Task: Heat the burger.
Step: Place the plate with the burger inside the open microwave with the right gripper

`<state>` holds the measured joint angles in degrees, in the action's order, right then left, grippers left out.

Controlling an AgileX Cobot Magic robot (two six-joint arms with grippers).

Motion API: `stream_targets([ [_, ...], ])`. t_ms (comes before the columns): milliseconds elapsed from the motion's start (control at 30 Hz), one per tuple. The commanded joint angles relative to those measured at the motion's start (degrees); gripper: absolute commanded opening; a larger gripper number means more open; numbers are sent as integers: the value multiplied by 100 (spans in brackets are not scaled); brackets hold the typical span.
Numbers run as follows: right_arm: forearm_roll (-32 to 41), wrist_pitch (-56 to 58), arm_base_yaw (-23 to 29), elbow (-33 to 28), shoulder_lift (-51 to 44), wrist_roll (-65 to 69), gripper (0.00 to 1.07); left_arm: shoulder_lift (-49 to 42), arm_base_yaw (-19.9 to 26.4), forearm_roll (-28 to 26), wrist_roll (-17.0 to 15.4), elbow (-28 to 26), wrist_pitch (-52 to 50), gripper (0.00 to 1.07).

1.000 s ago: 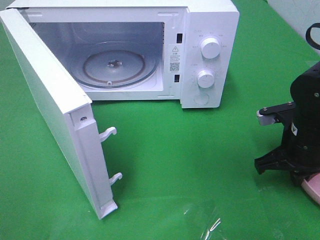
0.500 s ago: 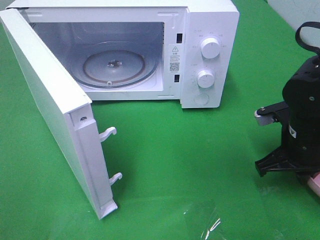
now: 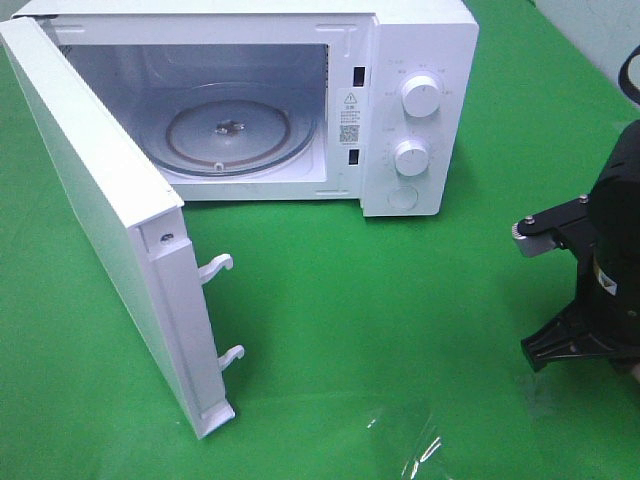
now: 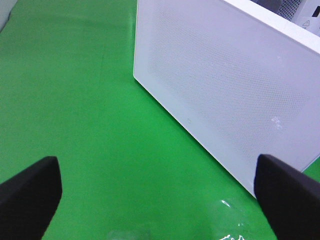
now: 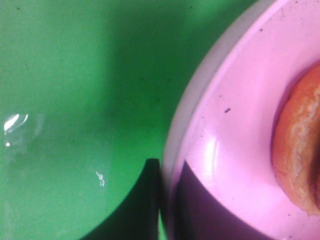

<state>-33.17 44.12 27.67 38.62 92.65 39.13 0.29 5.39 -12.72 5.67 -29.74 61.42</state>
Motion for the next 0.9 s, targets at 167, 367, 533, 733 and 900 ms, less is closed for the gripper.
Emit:
stream_targets([
  [167,-321,539,223,-40,-372,34,0,-6,17,-40,-6,17,-46,97],
  [367,-361,716,653,-195,-773,29,0,-6,17,-40,-6,17,-46,97],
  [533,-418,1008,1054,-223,-1060,29,0,-6,17,-40,-6,17,-46,97],
  [733,-424,1163,1369,-223,-1232,29,0,-6,17,-40,-6,17,-46,97],
  [900,-418,1249,1736,-223,-1364,34,0,-6,17,-40,-6,17,-46,97],
])
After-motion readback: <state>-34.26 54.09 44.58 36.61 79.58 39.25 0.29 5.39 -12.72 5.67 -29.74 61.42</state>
